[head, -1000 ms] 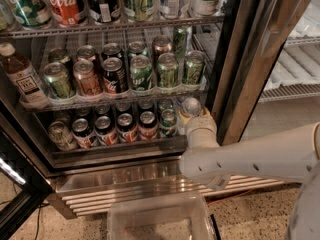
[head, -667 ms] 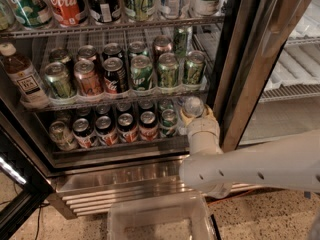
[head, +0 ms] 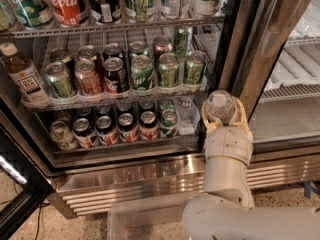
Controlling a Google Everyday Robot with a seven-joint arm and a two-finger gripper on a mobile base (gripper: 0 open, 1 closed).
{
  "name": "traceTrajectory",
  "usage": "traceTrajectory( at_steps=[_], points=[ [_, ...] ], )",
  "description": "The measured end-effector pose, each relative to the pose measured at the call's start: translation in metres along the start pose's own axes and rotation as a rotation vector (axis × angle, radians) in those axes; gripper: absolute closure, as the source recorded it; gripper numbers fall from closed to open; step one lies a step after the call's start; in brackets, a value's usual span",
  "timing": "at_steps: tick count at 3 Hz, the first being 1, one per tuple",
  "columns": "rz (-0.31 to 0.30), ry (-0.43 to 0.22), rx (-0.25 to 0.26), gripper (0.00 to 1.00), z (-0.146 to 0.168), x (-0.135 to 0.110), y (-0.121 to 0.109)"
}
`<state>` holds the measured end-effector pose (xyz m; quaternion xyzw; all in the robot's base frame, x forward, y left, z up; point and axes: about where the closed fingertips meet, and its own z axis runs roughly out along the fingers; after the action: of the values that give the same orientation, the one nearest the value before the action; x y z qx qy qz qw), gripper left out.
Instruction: Pick water bottle from bottom shelf of fridge
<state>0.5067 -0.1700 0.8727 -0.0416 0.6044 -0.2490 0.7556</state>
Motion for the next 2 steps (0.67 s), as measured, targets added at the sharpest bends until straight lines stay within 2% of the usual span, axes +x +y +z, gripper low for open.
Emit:
traceTrajectory(
  at_steps=[1, 2],
  points=[
    [-0.070, -0.176, 0.176, 1.00, -0.017, -0.112, -0.052],
    [-0.133, -0.233, 0.206, 1.00, -0.029, -0.149, -0.065]
  ],
)
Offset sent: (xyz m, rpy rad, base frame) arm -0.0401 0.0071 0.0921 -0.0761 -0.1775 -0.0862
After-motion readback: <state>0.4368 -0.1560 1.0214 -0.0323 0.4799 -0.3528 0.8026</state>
